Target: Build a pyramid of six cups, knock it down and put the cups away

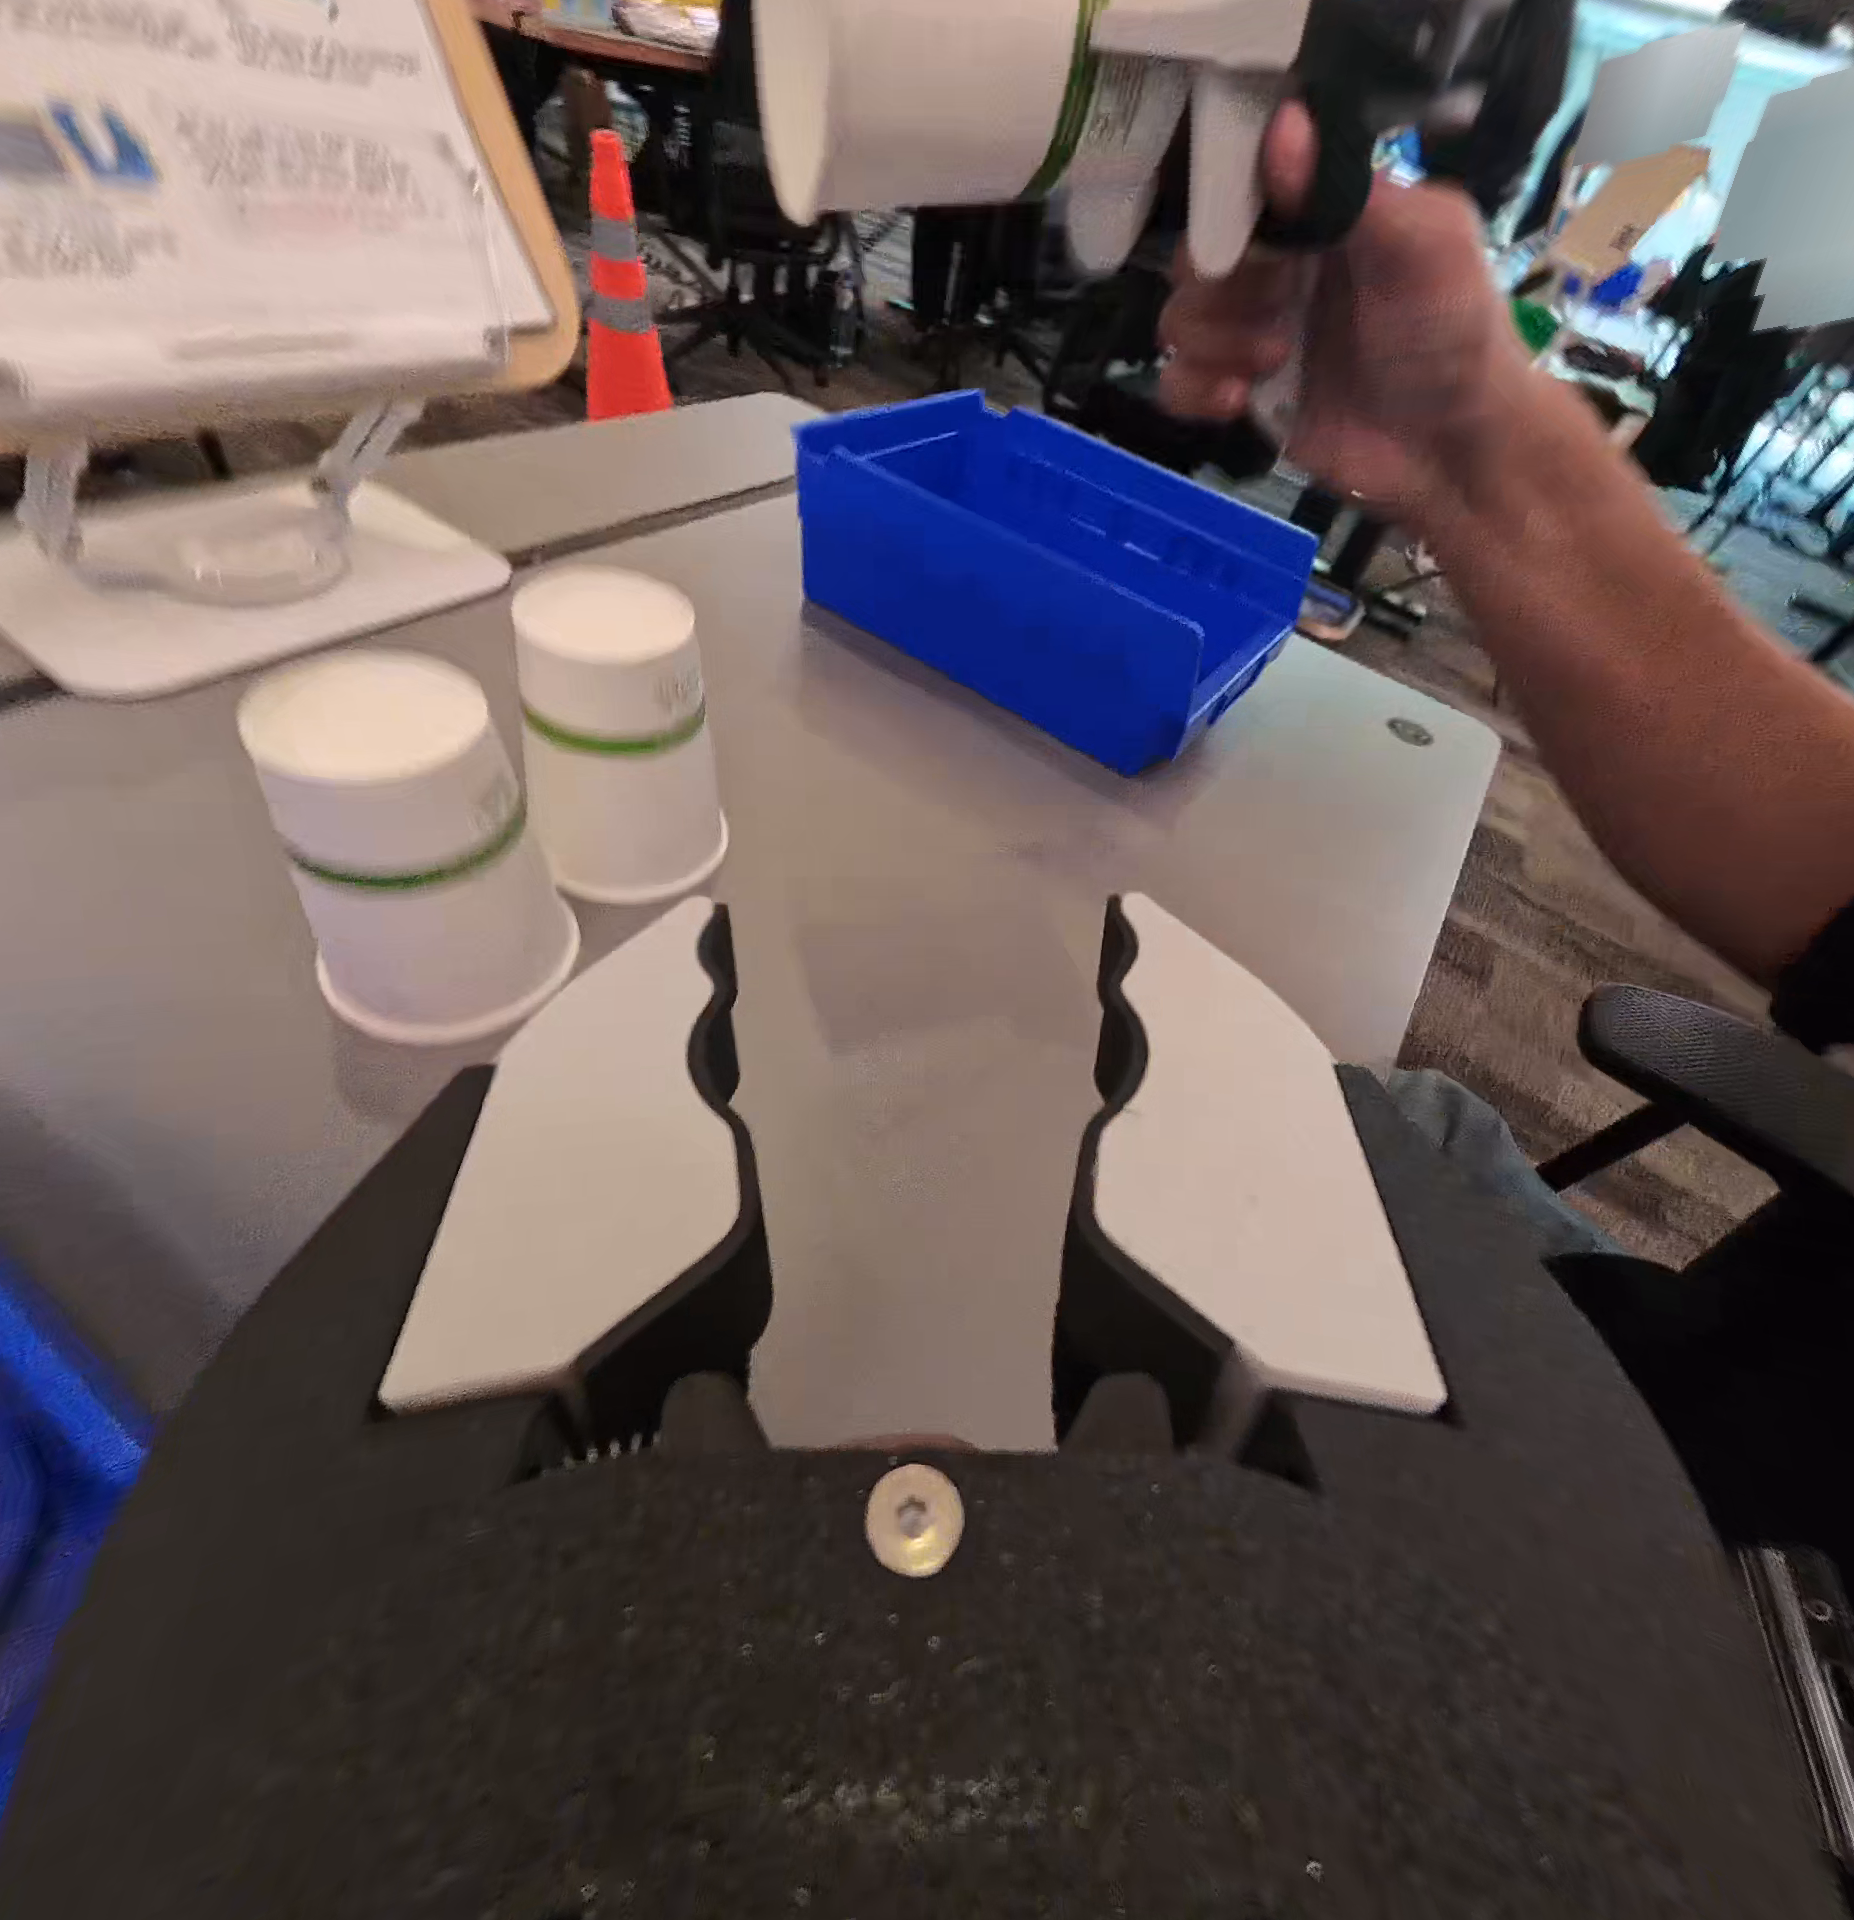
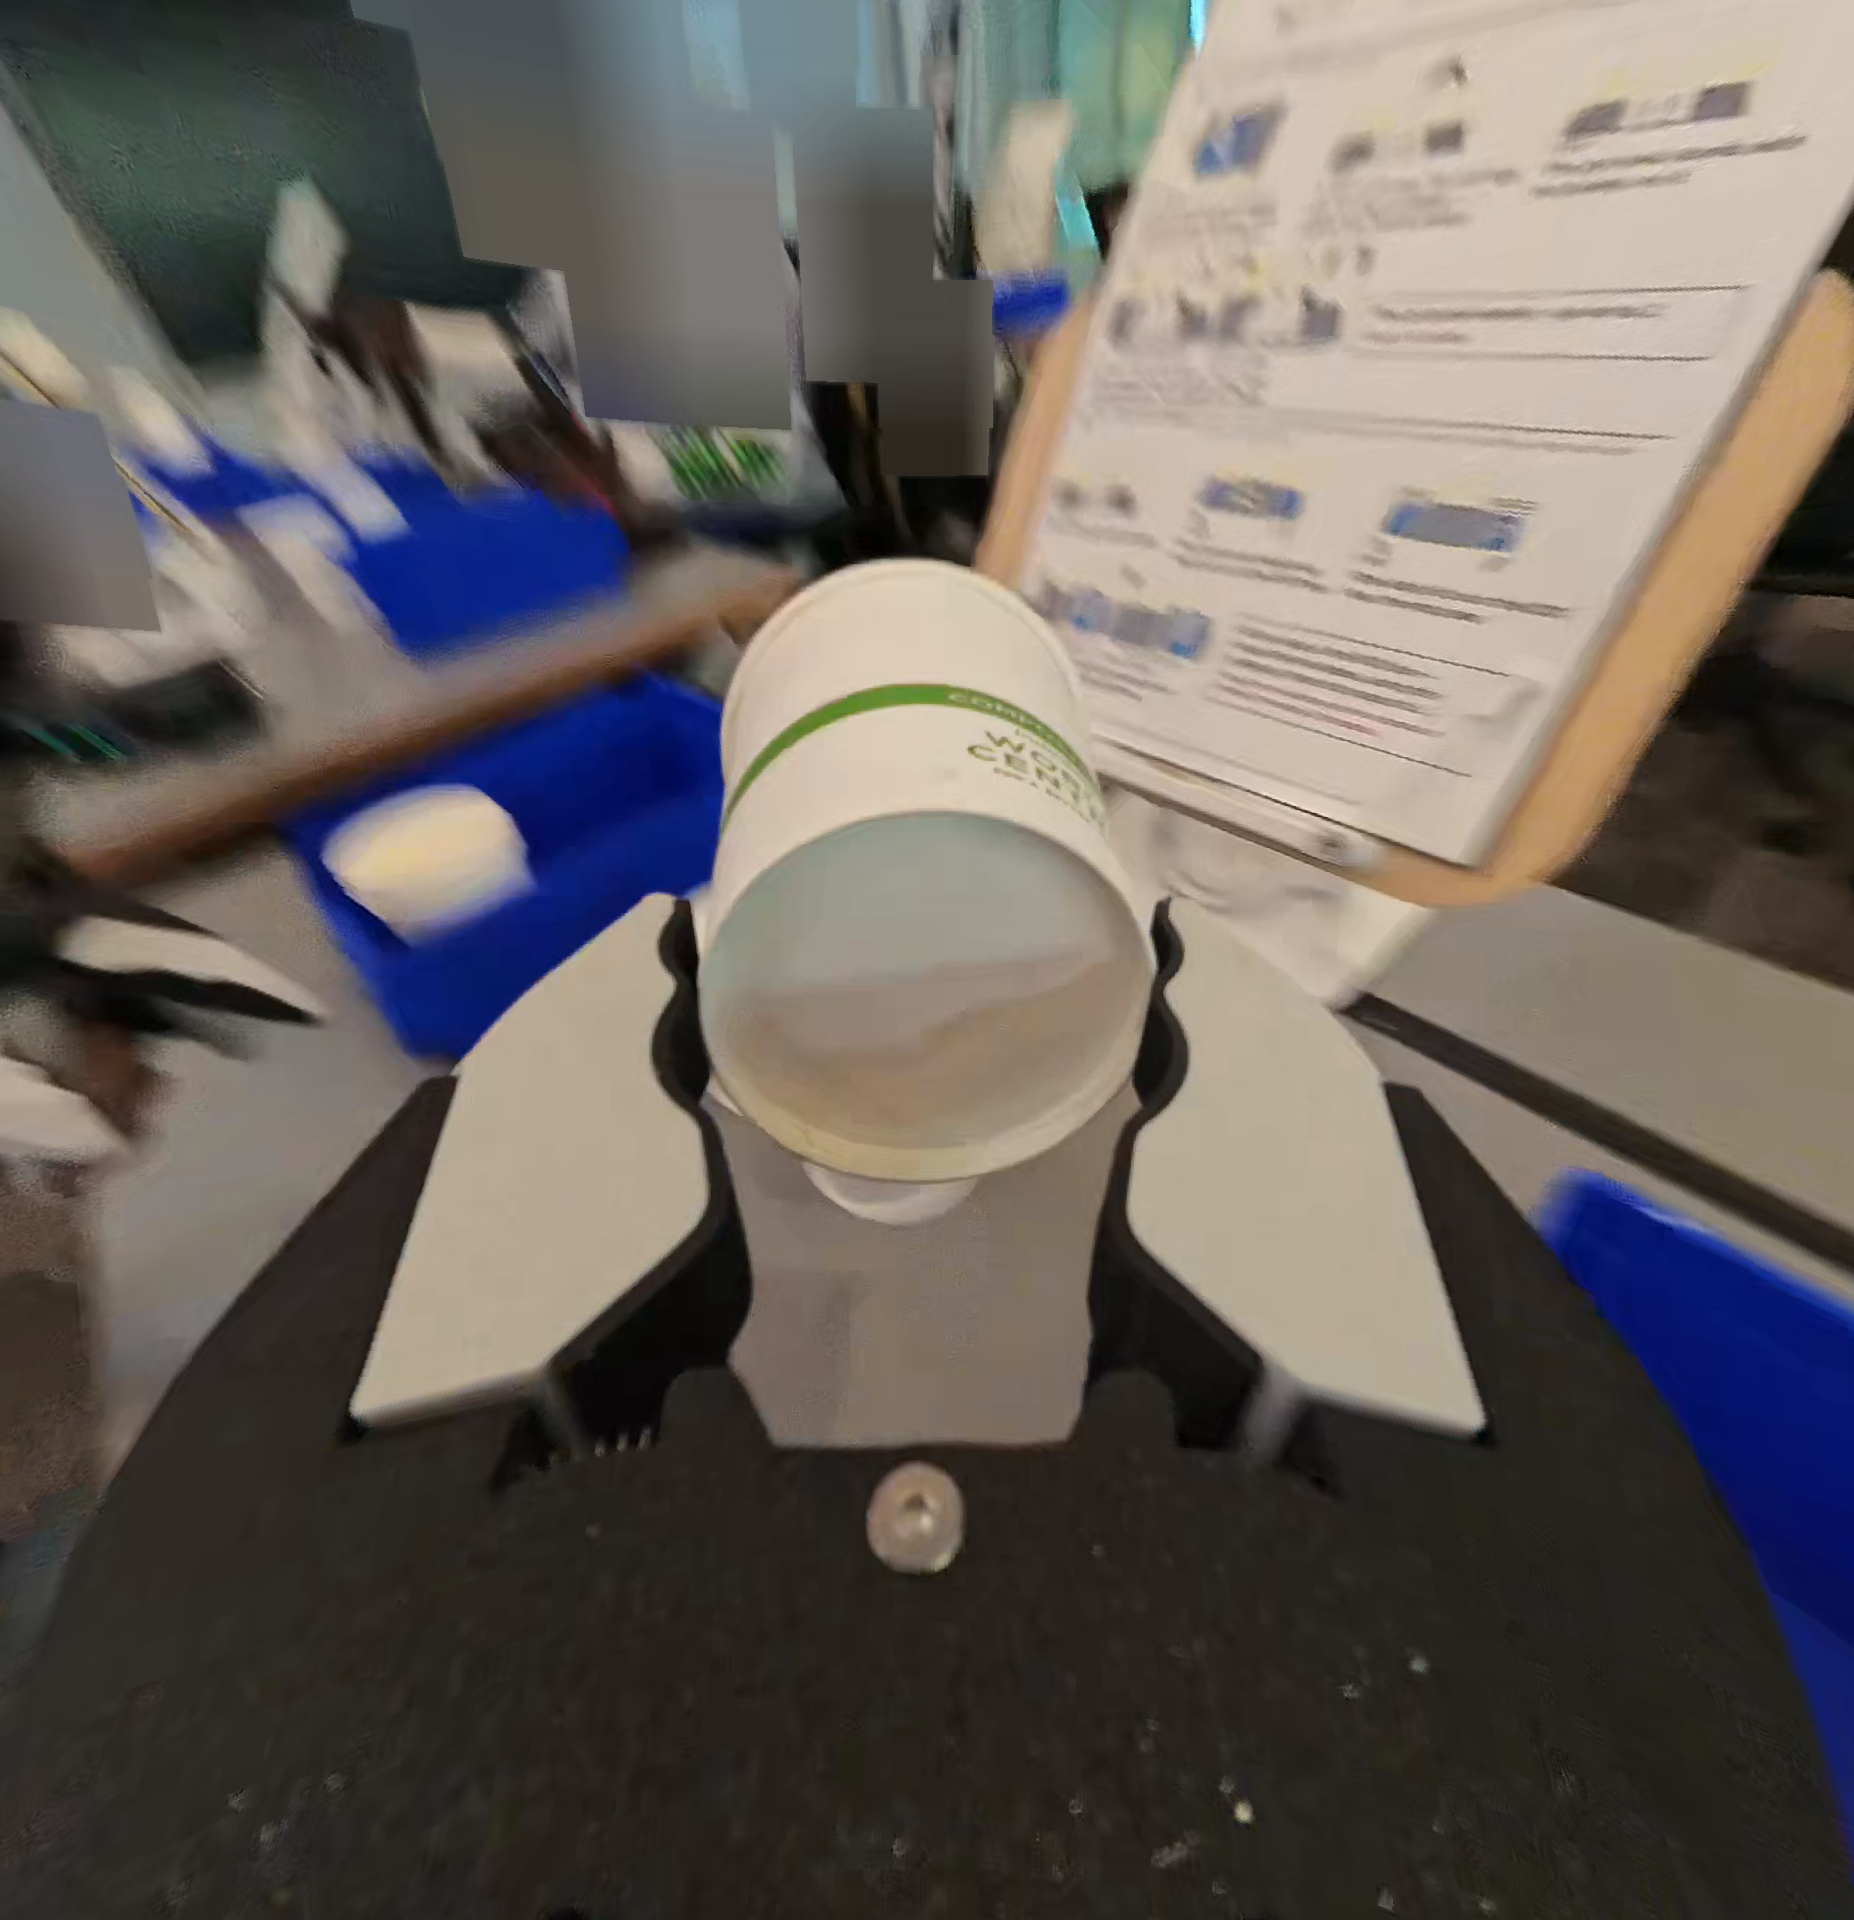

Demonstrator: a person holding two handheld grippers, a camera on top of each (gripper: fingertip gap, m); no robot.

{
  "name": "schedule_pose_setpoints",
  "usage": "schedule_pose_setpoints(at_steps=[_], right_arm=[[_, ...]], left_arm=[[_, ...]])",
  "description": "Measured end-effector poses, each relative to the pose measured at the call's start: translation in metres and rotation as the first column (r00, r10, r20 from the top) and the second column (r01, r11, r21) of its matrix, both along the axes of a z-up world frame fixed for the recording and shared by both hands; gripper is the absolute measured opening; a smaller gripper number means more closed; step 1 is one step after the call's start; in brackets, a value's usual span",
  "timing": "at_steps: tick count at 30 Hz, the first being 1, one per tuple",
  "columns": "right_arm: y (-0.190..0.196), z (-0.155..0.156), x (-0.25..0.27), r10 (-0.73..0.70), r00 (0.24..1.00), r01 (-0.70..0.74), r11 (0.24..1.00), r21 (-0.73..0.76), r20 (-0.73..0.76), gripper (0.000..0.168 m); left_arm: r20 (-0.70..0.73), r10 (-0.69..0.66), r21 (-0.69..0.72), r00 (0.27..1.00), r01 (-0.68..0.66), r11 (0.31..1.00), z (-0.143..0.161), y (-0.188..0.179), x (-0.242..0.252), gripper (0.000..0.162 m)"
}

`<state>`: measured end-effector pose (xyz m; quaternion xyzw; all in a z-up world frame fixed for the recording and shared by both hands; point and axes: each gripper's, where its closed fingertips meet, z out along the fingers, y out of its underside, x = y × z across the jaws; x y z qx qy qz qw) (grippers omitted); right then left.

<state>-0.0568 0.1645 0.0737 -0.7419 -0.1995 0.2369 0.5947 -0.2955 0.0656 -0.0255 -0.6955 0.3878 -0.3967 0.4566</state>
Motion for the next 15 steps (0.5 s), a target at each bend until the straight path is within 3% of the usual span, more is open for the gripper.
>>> schedule_pose_setpoints(at_steps=[2,5,10,15], right_arm=[[0.015,-0.013,0.019,-0.007,0.961,0.032,0.995,-0.089,0.276,0.081],[0.036,-0.049,0.028,0.133,0.814,0.034,0.961,-0.275,0.565,0.081],[0.055,-0.114,0.007,0.415,0.555,0.036,0.854,-0.519,0.721,0.081],[0.061,-0.16,-0.013,0.558,0.451,0.058,0.76,-0.647,0.696,0.081]], left_arm=[[0.037,0.041,-0.051,0.999,-0.039,0.998,-0.021,-0.006,-0.009,0.067],[0.023,0.064,-0.109,0.998,-0.062,0.992,-0.048,-0.009,-0.017,0.067],[0.006,0.076,-0.097,0.997,-0.075,0.992,-0.061,-0.01,-0.012,0.066],[-0.041,0.076,-0.102,0.996,-0.08,0.992,-0.078,-0.012,-0.003,0.067]])
